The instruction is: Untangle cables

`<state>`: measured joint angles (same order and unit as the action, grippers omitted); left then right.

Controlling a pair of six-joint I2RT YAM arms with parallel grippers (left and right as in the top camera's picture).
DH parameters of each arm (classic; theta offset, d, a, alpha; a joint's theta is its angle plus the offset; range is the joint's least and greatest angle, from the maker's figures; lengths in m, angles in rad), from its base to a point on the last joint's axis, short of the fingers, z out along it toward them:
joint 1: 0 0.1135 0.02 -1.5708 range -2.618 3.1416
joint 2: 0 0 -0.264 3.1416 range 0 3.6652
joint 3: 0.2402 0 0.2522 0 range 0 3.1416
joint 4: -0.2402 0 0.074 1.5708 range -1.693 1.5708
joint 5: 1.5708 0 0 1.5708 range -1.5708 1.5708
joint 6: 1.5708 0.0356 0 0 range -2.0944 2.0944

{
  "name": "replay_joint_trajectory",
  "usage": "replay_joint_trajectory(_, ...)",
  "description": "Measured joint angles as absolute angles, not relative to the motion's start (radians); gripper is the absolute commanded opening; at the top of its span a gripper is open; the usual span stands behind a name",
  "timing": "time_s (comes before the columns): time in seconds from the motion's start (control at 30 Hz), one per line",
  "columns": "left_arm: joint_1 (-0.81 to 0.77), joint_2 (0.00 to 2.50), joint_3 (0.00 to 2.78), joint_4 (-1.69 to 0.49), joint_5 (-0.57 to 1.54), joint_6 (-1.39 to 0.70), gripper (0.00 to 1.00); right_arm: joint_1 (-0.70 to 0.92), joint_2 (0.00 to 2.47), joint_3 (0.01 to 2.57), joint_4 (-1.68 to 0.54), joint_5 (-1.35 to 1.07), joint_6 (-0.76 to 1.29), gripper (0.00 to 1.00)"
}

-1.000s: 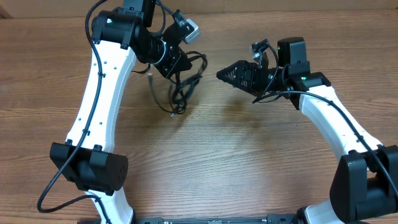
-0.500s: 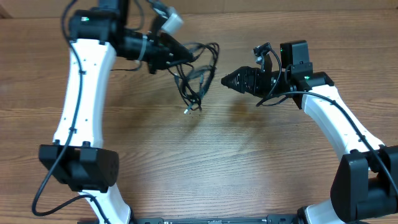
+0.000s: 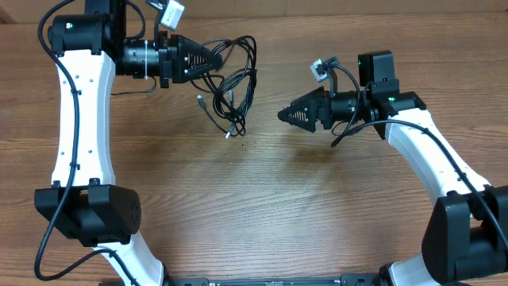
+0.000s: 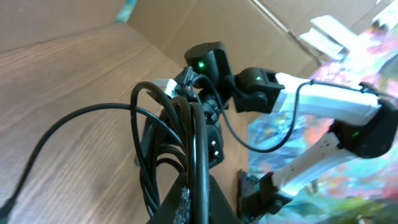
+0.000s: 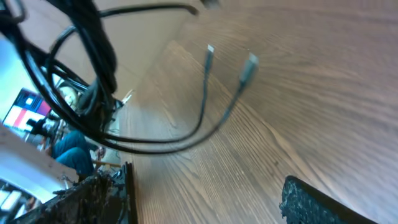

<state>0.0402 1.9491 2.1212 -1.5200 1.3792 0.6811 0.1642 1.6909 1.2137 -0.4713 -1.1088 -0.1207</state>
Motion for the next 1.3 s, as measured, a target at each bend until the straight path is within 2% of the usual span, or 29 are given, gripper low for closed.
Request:
replay_joint_trajectory(0.4, 0.025, 1.949, 2.121, -1.513, 1.489, 0.633, 0.05, 0.164, 1.691, 1.214, -0.128, -1.369, -0.181, 0.81)
replay_joint_trajectory(0.7, -0.076, 1.949, 2.121, -1.503, 1.527, 0.63, 0.04, 0.164, 1.691, 1.214, -0.088, -1.481, -0.181, 0.8)
replay_joint_trajectory(0.8, -0.108, 1.949, 2.121, -1.484, 1.532, 0.63, 0.04, 0.164, 1.691, 1.214, -0.084, -1.489, -0.181, 0.71)
replay_joint_trajectory(0.9, -0.134, 1.949, 2.121, -1.464, 1.534, 0.63, 0.05, 0.164, 1.691, 1.214, -0.081, -1.496, -0.178, 0.52)
replay_joint_trajectory(1.0, -0.152, 1.949, 2.121, -1.442, 1.525, 0.63, 0.04, 0.164, 1.691, 1.214, -0.081, -1.499, -0.18, 0.15)
replay_joint_trajectory(1.03, -0.156, 1.949, 2.121, -1.441, 1.518, 0.63, 0.05, 0.164, 1.691, 1.214, -0.082, -1.499, -0.182, 0.07)
replay_joint_trajectory(1.07, -0.159, 1.949, 2.121, -1.435, 1.503, 0.629, 0.05, 0.164, 1.691, 1.214, -0.08, -1.503, -0.18, 0.04)
replay_joint_trajectory(1.27, -0.161, 1.949, 2.121, -1.405, 1.429, 0.621, 0.05, 0.164, 1.691, 1.214, -0.085, -1.5, -0.156, 0.04)
replay_joint_trajectory(1.3, -0.159, 1.949, 2.121, -1.398, 1.409, 0.612, 0.31, 0.164, 1.691, 1.214, -0.085, -1.499, -0.15, 0.04)
